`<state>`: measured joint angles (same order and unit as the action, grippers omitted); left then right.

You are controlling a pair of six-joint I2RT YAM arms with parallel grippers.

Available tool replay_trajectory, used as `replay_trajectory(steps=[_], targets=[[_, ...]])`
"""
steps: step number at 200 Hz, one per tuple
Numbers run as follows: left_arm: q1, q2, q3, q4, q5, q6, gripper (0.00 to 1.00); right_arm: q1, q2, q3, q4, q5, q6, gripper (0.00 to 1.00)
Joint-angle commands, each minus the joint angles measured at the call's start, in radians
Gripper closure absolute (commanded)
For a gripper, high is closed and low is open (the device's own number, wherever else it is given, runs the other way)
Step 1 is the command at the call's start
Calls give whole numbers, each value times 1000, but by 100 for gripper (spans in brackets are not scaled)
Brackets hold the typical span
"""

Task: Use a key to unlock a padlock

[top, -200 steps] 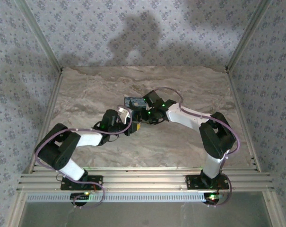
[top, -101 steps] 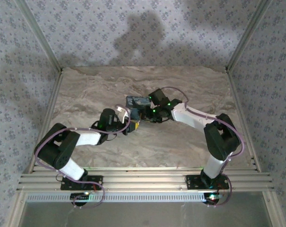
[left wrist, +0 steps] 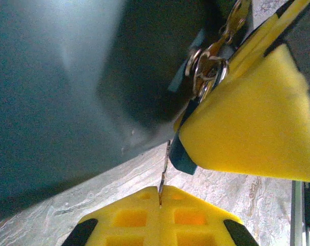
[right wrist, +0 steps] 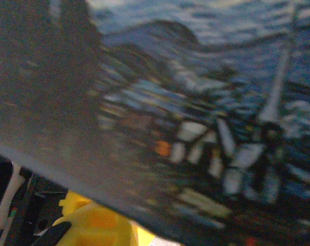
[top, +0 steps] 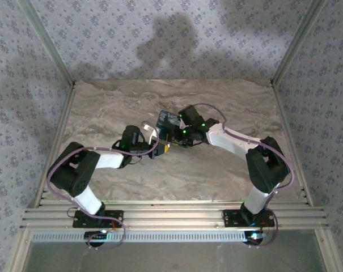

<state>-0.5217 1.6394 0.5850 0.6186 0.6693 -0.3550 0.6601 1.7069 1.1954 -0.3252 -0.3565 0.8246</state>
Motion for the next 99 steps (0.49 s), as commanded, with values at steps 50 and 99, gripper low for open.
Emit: replay_trajectory(steps=[50, 99], targets=[[-1, -51, -2, -70, 36, 86, 100, -62, -54, 6, 29, -121, 9, 100], [-1, -118, -42, -81, 23, 86, 100, -123, -53, 16, 19, -239, -2, 100]])
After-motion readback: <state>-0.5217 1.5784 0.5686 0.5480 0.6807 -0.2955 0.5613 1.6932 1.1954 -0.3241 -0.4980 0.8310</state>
